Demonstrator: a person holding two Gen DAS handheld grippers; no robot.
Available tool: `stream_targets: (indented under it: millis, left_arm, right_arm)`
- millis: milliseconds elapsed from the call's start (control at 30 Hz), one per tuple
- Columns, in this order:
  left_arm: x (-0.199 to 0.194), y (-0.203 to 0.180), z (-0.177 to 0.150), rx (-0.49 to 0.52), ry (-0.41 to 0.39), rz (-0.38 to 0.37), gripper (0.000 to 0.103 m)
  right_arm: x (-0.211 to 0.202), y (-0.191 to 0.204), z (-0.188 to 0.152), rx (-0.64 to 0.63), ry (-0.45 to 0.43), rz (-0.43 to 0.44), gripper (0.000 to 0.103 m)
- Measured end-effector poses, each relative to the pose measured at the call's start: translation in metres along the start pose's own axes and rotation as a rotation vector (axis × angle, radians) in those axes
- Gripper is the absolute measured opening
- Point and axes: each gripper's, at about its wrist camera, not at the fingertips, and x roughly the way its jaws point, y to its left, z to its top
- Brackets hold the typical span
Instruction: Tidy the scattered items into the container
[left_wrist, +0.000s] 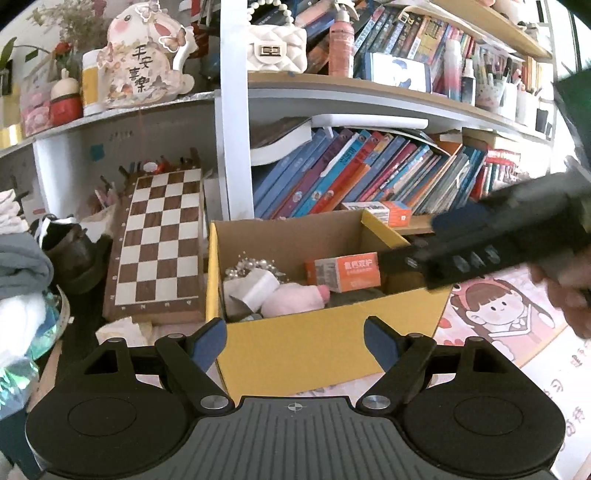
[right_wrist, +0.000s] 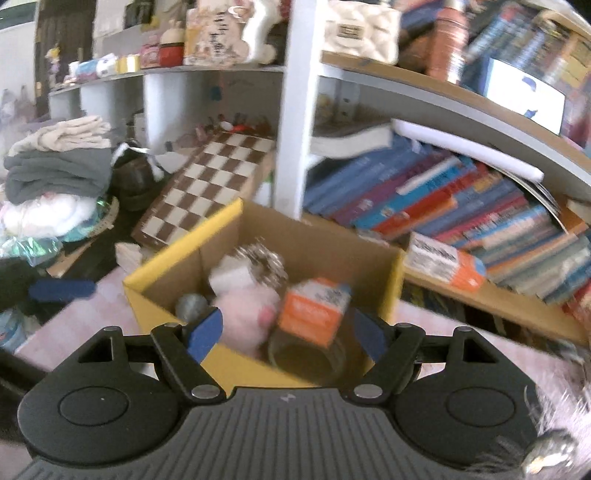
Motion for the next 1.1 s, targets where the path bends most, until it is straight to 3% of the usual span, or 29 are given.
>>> stream_targets:
  millis: [433, 833, 1100]
  left_arm:
    - [-0.009, -0.031, -0.016, -0.02, 0.035, -0.013, 0.09]
    - [-0.018, -0.061, -0.036, -0.023, 0.067, 0.007, 0.092]
    - [-0.02, -0.065, -0.047, -0.053, 0.101, 0.031, 0.094]
  right_arm:
    - [-0.045, -0.029, -0.079, 0.158, 0.042, -0.159, 0.08]
    - [-0.076, -0.026, -0.123, 0.221, 0.03, -0.257, 0.087]
    - [-0.079, -0.019, -0.141, 0.261, 0.063, -0.267, 0.094]
